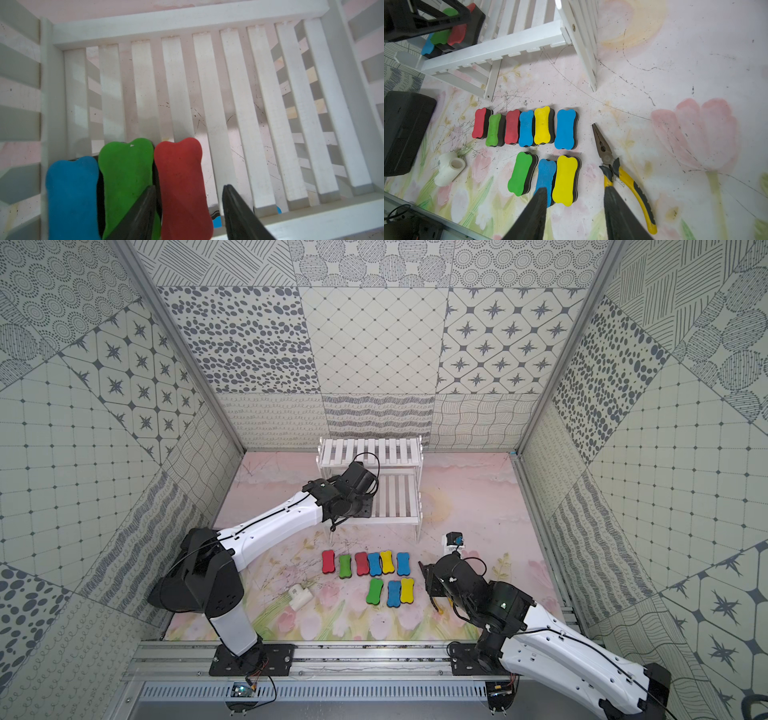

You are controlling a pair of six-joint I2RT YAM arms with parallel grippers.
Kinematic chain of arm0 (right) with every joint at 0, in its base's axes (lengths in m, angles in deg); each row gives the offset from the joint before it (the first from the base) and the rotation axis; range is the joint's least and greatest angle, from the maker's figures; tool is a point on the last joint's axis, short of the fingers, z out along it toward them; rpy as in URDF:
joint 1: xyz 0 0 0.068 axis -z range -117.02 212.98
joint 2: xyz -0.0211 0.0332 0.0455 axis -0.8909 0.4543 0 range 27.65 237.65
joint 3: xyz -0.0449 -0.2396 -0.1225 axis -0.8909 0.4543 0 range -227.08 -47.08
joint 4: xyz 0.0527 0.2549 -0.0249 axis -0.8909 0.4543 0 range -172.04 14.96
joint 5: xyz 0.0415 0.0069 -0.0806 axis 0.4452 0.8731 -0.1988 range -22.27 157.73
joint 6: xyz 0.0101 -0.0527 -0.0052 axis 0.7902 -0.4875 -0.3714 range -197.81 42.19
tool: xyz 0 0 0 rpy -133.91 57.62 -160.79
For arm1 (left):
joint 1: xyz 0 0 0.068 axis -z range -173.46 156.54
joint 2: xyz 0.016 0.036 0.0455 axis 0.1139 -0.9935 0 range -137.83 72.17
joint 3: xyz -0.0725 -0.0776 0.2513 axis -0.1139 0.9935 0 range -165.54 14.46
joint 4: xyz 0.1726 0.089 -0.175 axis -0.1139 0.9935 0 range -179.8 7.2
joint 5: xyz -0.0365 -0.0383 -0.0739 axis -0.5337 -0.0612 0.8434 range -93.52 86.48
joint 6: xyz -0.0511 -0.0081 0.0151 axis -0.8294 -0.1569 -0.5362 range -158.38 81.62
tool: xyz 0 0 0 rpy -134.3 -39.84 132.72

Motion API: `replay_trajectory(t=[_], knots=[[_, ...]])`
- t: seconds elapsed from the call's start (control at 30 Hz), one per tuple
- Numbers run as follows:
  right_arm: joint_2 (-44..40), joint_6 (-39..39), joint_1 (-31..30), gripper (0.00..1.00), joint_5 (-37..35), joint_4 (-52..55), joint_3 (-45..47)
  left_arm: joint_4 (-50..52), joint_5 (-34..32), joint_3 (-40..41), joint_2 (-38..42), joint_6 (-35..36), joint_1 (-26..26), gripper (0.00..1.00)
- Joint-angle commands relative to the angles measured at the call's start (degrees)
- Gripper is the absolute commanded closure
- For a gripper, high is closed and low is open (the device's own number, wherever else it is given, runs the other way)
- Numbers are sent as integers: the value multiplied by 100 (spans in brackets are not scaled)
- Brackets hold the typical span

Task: Remove the whiteboard erasers from the shelf
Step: Pick up the whiteboard eraser from the shelf.

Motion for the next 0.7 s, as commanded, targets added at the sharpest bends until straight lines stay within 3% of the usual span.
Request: replay_trajectory(t=[0.0,0.57,0.67], knots=[[-108,-49,49,52,65,-85,83,-26,-144,-100,-32,-1,34,44],[-224,-5,150,52,149,-82,176,260,-265,-205,-299,1,52,47],[-206,-5,168,52,140,-85,164,305,-217,-205,-330,-8,54,54]])
